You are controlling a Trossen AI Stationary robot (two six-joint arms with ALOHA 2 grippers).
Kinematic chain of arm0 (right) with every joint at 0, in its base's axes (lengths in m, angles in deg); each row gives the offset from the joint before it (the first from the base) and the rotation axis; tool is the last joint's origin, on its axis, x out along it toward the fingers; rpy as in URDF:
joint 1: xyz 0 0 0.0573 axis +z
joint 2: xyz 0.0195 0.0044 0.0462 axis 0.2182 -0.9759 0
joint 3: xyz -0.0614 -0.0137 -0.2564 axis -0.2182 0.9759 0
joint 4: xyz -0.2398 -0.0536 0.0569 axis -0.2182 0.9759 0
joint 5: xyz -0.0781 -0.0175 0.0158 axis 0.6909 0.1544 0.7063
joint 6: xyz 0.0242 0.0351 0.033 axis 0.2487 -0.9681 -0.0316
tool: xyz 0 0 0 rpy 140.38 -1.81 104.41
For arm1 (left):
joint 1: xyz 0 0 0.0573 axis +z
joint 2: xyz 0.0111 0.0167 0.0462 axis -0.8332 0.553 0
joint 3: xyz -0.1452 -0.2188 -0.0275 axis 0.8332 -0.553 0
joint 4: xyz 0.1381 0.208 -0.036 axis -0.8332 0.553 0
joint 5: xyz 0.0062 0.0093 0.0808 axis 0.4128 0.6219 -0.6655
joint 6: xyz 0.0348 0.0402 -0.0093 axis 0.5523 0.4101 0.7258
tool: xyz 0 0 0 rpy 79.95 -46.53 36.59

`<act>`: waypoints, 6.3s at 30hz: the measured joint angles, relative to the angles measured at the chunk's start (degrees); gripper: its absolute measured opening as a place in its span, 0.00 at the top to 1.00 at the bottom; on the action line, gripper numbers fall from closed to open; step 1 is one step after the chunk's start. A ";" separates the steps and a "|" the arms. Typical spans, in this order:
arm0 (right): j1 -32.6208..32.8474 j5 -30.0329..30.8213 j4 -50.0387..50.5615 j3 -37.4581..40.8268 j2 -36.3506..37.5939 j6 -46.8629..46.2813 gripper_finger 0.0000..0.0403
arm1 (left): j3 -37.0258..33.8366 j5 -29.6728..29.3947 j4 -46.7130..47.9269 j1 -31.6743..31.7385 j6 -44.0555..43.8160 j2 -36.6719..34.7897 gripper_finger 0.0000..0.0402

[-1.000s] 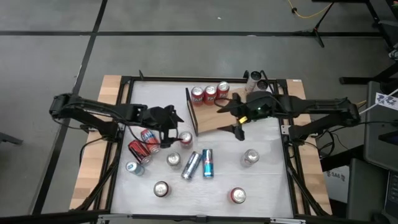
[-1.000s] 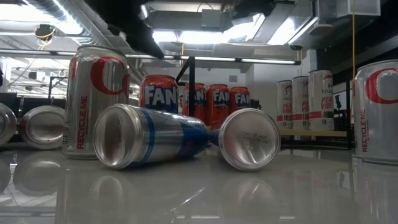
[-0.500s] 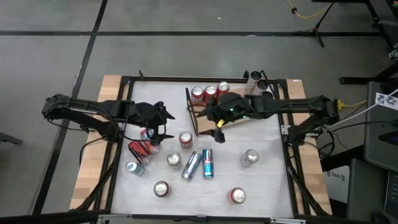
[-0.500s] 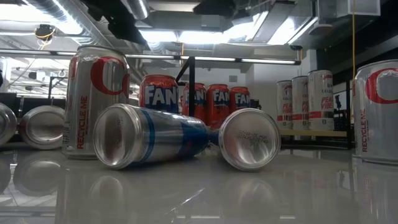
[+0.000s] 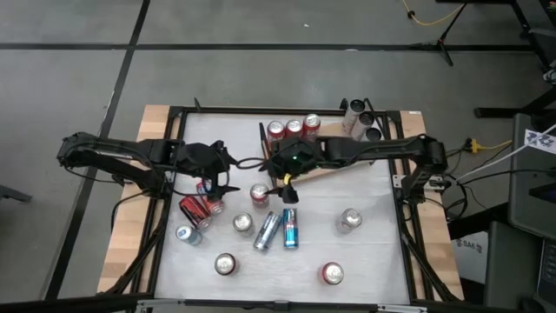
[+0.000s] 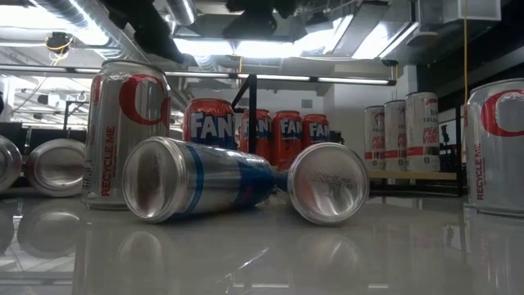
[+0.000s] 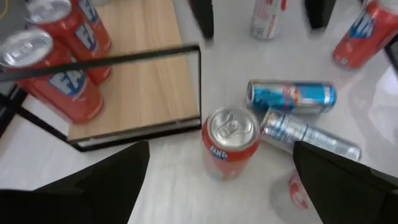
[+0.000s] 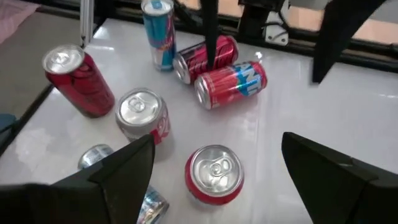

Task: Place canned beverage on shelf
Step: Put the center orange soda can on the shelf

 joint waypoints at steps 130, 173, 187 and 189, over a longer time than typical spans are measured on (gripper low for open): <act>7.85 27.54 9.83 20.09 20.20 -12.76 0.15 | 0.01 -28.64 -11.44 -15.31 -22.45 20.61 0.03; 7.80 27.46 9.86 20.05 20.16 -12.19 0.15 | 0.16 -14.02 -16.78 -9.56 -28.73 33.04 0.07; 7.80 27.37 9.86 20.05 20.16 -12.19 0.15 | 1.36 -12.93 -15.31 -9.56 -27.41 32.50 0.31; 7.80 26.24 9.86 20.05 20.16 -12.17 0.15 | 3.12 -11.65 -12.43 -9.56 -26.42 32.54 0.31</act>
